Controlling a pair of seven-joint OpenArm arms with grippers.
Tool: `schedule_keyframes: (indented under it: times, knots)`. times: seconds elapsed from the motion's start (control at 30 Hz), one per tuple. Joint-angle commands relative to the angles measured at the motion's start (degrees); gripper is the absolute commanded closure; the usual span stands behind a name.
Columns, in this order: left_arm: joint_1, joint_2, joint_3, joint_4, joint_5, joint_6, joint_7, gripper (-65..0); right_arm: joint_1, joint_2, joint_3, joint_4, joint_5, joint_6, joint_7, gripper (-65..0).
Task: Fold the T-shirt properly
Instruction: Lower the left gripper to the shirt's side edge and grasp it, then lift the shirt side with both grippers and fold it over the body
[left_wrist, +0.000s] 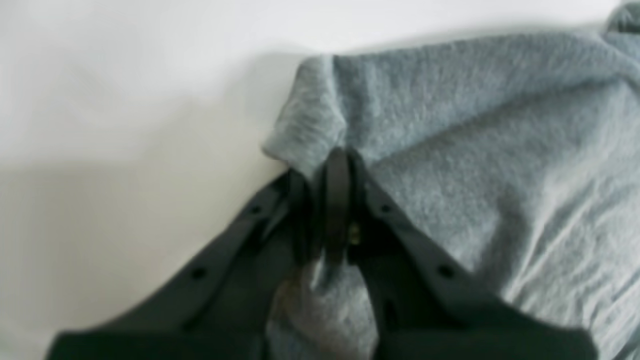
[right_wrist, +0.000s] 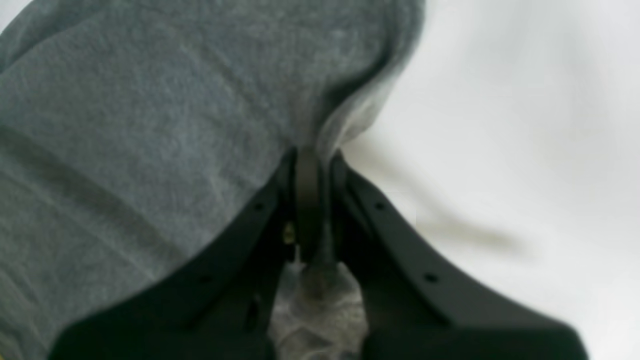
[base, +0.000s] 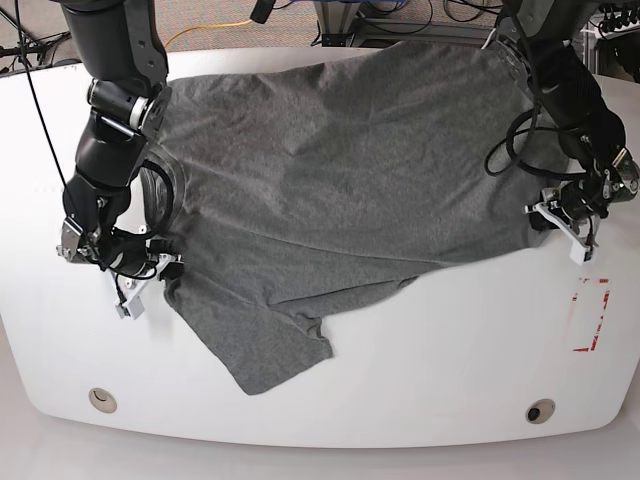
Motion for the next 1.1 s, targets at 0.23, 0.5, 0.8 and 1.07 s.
schedule_keyframes:
  times: [0.23, 0.5, 0.8, 1.07]
  knots:
    - [-1.33, -0.73, 0.1, 11.4, 1.0, 0.19, 5.38, 0.0, 1.68, 1.2, 0.01, 8.78, 0.87, 0.14, -4.37, 0.0]
    - [-6.34, -0.73, -0.16, 19.31, 0.92, -0.16, 13.9, 0.0, 2.2, 1.28, -0.08, 18.1, 0.87, 0.14, -9.47, 0.0]
    - [-14.78, 0.06, 0.1, 28.54, 0.83, -0.16, 20.5, 0.0, 11.87, 3.48, -0.26, 21.44, 0.87, 0.14, -15.44, 0.0]
    - [-27.18, 0.58, 2.56, 35.66, 0.83, -0.16, 22.43, 0.0, 26.82, 7.17, -8.17, 21.26, 0.96, 0.14, -18.96, 0.0]
